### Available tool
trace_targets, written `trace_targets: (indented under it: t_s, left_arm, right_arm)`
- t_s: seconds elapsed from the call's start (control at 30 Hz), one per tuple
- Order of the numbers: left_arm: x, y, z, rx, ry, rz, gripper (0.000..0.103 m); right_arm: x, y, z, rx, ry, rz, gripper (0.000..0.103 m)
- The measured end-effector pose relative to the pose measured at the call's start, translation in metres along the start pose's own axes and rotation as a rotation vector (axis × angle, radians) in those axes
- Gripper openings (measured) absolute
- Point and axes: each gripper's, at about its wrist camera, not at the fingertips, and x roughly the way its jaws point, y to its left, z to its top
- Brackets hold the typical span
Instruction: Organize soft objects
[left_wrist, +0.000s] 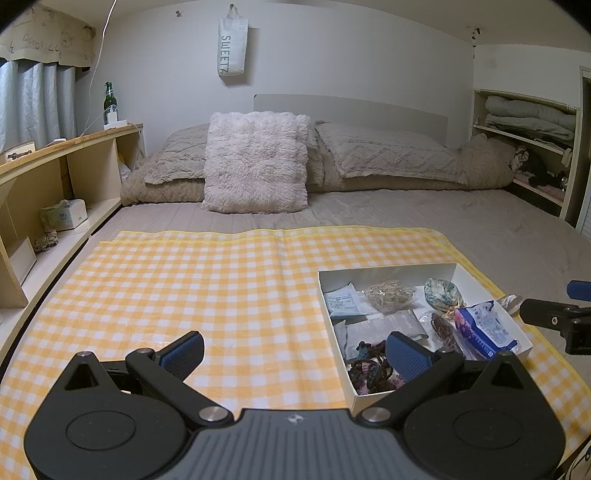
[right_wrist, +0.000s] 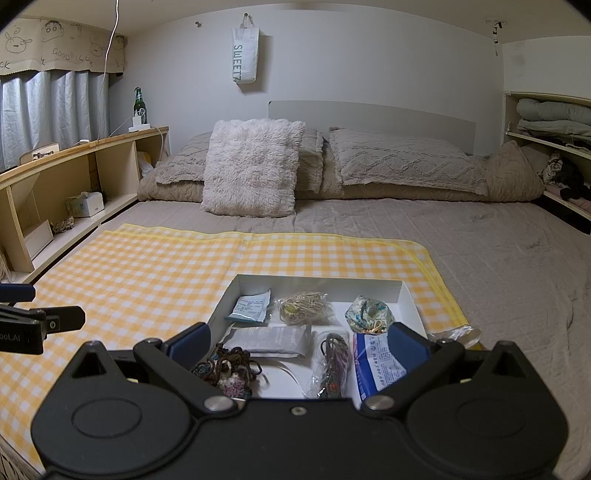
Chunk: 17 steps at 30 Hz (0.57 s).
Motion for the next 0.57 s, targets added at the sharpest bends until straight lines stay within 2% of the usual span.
trace_targets:
  t_s: [0.57]
  left_arm:
    - [-0.0019,0.0096,-0.0022,0.002,-0.005,0.0,0.103]
  right_arm:
    - [0.0,-0.0001,0.0004,-0.001,0.0,0.0,0.103]
